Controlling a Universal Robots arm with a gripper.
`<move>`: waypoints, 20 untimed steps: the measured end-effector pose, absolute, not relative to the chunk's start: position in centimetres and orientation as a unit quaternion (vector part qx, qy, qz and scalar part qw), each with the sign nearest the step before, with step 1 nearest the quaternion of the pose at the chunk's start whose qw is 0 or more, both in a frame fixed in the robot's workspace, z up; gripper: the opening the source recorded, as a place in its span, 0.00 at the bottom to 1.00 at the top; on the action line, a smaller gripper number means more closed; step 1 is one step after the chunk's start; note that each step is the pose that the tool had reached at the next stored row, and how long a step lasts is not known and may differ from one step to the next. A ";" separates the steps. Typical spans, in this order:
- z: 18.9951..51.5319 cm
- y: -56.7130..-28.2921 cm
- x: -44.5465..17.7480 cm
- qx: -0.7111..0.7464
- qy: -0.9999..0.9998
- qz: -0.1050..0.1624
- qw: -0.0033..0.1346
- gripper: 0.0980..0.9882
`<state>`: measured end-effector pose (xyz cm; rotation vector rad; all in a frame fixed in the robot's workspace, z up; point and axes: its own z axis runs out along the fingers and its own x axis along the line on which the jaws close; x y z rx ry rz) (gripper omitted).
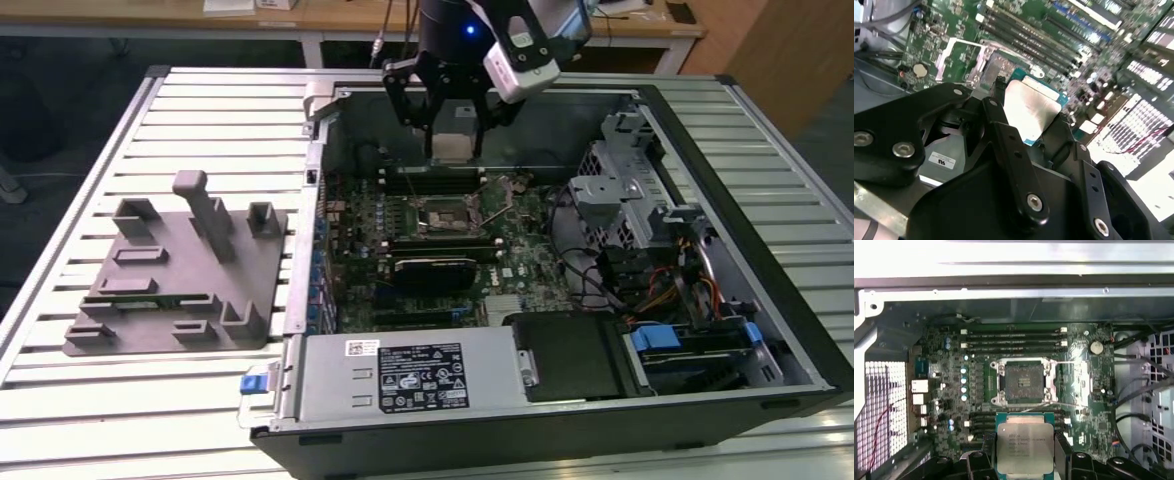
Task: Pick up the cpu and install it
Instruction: 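Pick up the cpu and move it towards the insertion slot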
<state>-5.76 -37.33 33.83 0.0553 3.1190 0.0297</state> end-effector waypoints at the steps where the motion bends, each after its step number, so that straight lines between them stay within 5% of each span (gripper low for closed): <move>1: 33.6 -37.0 -5.7 0.018 1.000 0.009 0.011 0.50; 20: 30.2 -34.6 -5.2 0.018 1.000 0.004 0.008 0.50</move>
